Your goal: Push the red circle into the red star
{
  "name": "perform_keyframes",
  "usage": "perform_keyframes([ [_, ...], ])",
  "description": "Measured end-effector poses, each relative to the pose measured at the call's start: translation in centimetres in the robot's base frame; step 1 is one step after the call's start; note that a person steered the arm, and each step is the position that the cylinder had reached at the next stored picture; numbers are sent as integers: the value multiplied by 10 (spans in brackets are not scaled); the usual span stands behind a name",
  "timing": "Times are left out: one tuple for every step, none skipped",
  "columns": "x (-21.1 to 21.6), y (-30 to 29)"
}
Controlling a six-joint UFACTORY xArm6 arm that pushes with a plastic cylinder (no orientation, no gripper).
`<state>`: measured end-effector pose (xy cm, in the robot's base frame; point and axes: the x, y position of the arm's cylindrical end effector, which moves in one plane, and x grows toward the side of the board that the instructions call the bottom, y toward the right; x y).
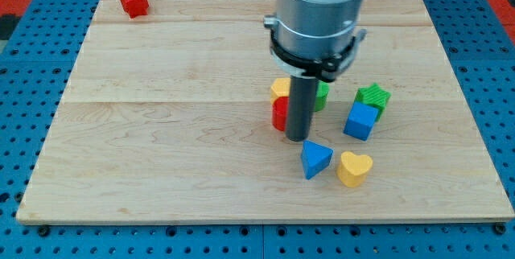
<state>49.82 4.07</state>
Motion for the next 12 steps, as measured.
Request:
perform_keyframes([
  [-11,-3],
  [-20,-3],
  [-30,-3],
  [-45,-6],
  [-59,-29],
  [-72,-61],
  [-90,-82],
  [-108,-105],
  [-120,-110],
  [-126,-109],
  [-136,-102],
  [-150,-87],
])
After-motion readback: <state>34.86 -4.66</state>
